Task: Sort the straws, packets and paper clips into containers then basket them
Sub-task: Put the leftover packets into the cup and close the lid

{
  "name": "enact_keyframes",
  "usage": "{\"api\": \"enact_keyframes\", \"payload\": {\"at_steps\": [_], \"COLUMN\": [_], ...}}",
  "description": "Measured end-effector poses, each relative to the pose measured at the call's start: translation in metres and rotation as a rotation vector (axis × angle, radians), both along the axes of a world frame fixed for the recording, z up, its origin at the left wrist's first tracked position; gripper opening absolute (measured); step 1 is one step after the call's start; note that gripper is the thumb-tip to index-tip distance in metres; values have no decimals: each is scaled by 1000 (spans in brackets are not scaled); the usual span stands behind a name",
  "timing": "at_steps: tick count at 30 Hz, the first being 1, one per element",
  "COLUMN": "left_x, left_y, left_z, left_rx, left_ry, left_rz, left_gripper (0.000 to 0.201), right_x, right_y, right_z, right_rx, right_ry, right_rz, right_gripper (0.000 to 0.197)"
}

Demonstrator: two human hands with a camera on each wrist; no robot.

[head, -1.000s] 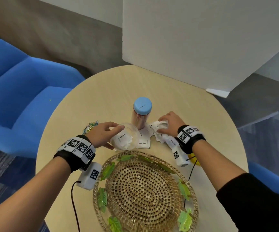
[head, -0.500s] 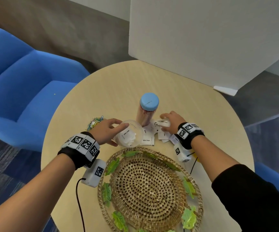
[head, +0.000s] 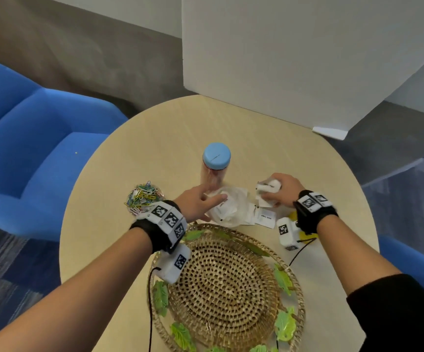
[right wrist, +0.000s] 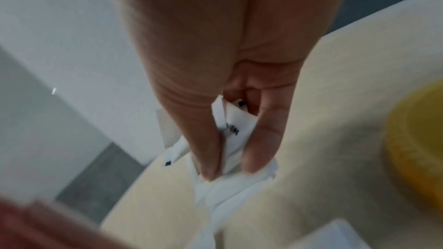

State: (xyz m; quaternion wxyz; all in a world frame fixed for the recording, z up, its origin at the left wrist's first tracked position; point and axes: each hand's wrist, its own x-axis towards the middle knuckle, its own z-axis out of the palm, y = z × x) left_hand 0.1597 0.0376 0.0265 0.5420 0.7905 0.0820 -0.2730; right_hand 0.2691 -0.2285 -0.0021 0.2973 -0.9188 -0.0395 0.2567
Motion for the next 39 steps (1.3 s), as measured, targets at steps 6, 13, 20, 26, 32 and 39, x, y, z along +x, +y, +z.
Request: {"api": "enact_keyframes", "payload": {"at_steps": [6,13,20,26,32,39], "left_x": [37,87,106,100,97,85], "left_y": [-72,-124,-133,-102,-89,-92], "left_z": [-19,-52,-50,-42,-40,-52], "left_rx": [68,1,272,618,502,855], "left_ry": [-8,114,19,-30,-35,-70], "left_rz": [-34,103,46,-227,-262,-719], "left_gripper": [75,61,78,54,59,73], "right_x": [-4,-2,16,31,31,5], "right_y": [-61,-60,-46,-11,11,-35], "right_z": [40,41,8,20,21,33], "right_rx": [319,390,89,-283,-407,-121], "right_ry": [-1,-113,-173,-238,-172,-221], "right_rz": [-267,-263,-147,255,340,18], "right_gripper": [33,30,41,38,55,14]}}
